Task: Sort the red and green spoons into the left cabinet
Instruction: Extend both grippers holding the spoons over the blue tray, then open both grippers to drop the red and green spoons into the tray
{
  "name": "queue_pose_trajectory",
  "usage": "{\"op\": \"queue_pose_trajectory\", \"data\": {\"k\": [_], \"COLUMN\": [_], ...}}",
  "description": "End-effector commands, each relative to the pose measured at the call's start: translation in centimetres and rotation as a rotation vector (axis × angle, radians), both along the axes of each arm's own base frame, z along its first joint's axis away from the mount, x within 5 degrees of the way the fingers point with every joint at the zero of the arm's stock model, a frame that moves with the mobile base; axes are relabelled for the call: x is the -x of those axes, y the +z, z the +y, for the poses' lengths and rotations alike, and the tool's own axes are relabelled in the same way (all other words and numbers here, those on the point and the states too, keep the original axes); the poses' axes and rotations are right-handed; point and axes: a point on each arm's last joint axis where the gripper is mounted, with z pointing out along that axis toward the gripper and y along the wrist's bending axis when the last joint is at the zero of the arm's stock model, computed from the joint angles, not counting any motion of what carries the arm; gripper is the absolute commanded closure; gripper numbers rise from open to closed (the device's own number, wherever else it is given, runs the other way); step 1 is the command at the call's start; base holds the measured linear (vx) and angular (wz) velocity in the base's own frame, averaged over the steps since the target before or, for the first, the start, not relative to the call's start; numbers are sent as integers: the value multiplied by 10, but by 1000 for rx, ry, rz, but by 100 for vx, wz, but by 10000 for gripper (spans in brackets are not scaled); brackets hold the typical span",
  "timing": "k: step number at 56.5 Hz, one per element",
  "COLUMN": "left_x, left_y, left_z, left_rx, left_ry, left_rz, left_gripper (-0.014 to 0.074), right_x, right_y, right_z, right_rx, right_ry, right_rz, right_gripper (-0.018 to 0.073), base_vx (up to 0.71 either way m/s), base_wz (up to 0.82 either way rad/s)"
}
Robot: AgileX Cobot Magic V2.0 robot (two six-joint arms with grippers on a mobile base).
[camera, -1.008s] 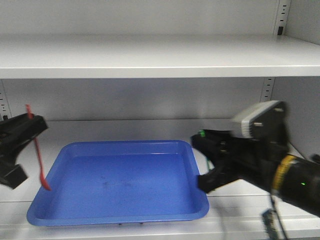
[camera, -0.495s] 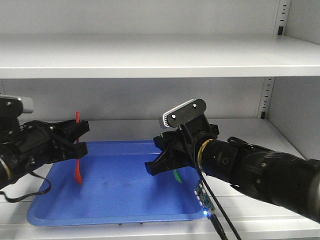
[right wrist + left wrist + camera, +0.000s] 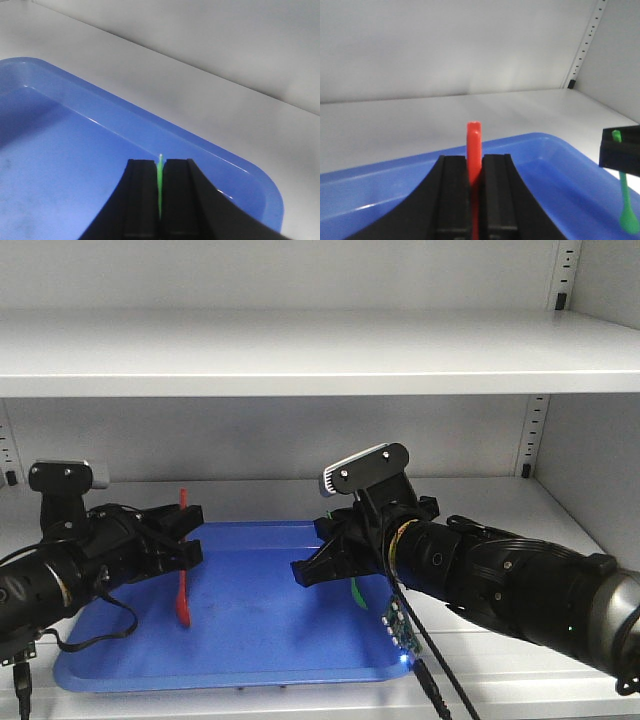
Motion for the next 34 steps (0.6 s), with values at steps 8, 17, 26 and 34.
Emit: {"op": "queue_pose_trajectory", "data": {"k": [8, 17, 26, 34], "left_x": [2, 3, 3, 4], "left_y": [25, 28, 28, 30], "left_z": [-4, -5, -5, -6], "left_rx": [77, 82, 7, -7], "left_ry": [-31, -46, -52, -62], "left_rz": [-99, -121, -173, -201], "left_gripper": [274, 50, -43, -30], "right_x": [6, 6, 6, 6], "right_y": [34, 34, 34, 34], "right_z": [-2, -3, -3, -3], "right_rx": [-65, -60, -60, -59], "right_ry": [21, 15, 15, 14], "right_rz": [-83, -81, -81, -81], "right_gripper": [209, 30, -30, -28], "base_vx": [0, 0, 0, 0], "base_wz": [0, 0, 0, 0]}}
